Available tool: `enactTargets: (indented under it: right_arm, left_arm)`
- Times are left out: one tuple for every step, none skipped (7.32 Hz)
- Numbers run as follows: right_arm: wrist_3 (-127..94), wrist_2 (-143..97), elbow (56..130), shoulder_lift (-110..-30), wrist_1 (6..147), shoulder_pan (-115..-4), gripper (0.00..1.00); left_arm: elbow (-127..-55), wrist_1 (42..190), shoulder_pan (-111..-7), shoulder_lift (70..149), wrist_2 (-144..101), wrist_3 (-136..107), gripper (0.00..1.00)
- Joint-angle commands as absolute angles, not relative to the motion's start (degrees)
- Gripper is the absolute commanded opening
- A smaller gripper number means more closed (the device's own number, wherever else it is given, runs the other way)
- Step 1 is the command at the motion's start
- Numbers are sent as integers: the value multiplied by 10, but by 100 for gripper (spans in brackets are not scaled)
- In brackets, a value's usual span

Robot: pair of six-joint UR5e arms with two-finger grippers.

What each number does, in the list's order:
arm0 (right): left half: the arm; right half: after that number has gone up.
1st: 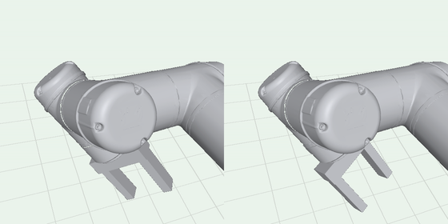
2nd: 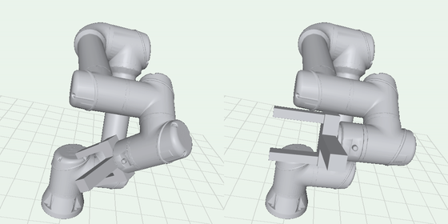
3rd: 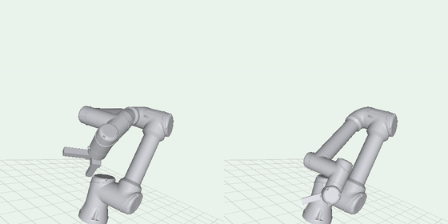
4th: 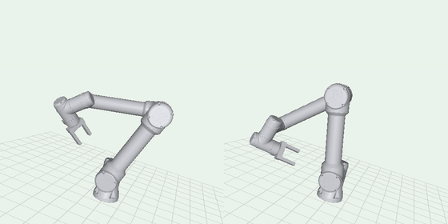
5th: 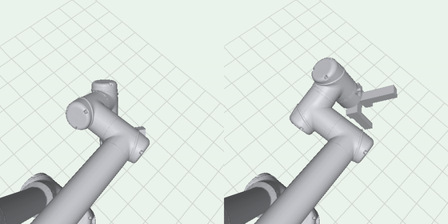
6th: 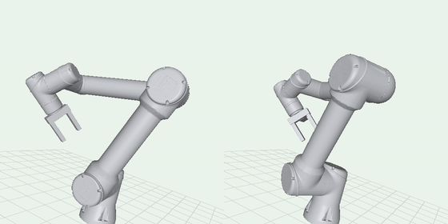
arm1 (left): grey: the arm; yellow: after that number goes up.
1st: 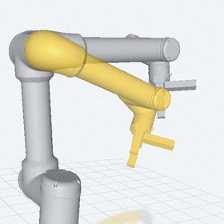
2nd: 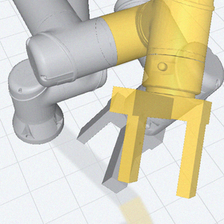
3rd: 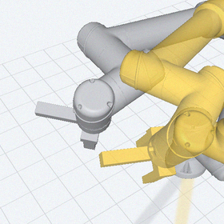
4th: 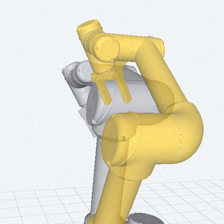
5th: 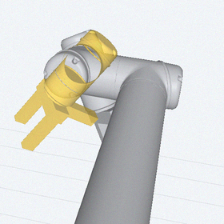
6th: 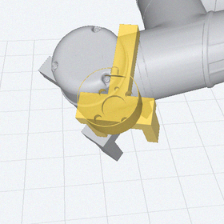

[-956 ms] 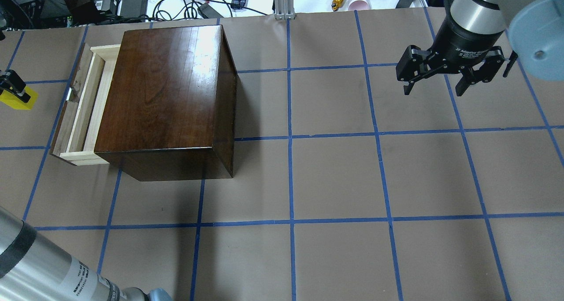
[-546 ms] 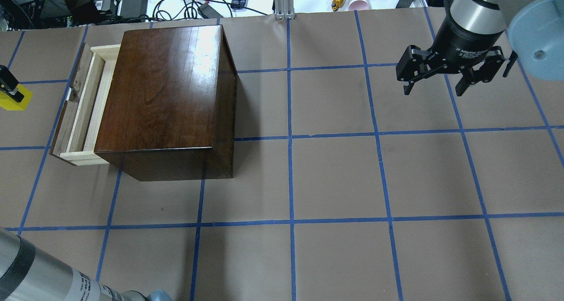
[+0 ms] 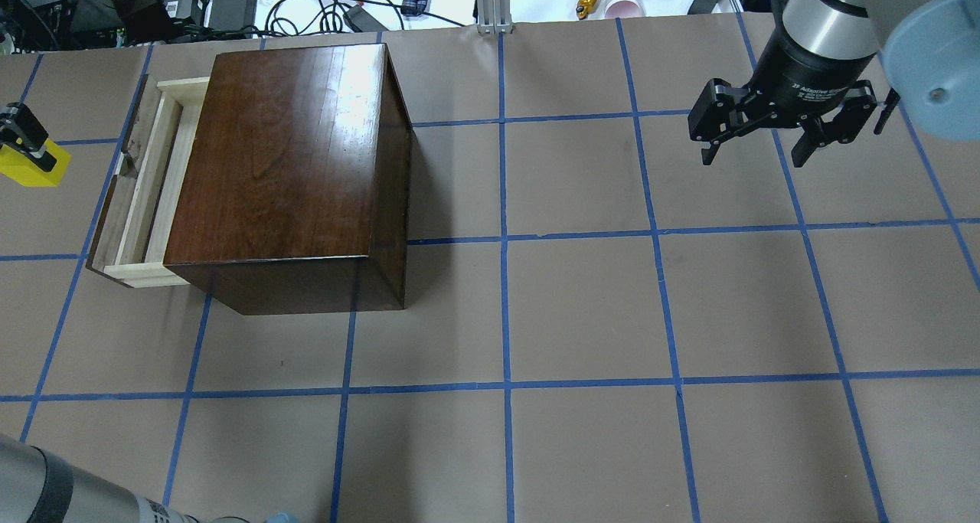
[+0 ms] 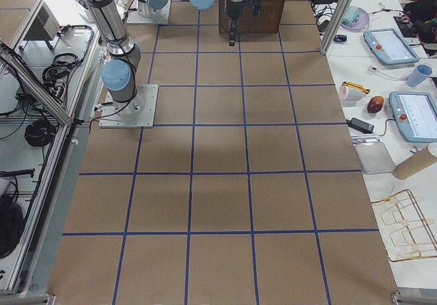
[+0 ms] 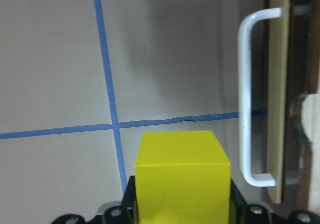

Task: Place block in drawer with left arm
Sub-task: 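Lift the yellow cube and carry it over the open drawer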

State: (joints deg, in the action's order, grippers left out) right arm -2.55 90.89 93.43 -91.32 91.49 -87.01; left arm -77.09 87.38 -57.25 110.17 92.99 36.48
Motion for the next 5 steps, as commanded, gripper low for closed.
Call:
enactTargets:
  right_arm:
    - [-25,909,934,-913,915,-870,100]
    - [-25,909,934,-913,915,-870,100]
    - [-25,909,934,-913,915,-870,100]
    - [-25,909,934,-912,915,-870,100]
    - [-25,909,934,-913,915,-870,100]
  left_arm:
    - [-780,875,-619,1084,930,303,36]
    - [-785,876,-627,1082,929,280,36]
    - [-794,875,-632,1082,921,276,36]
    - [-801,875,-642,1082,919,267,35]
    - [-802,875,-658,1082,919,234,35]
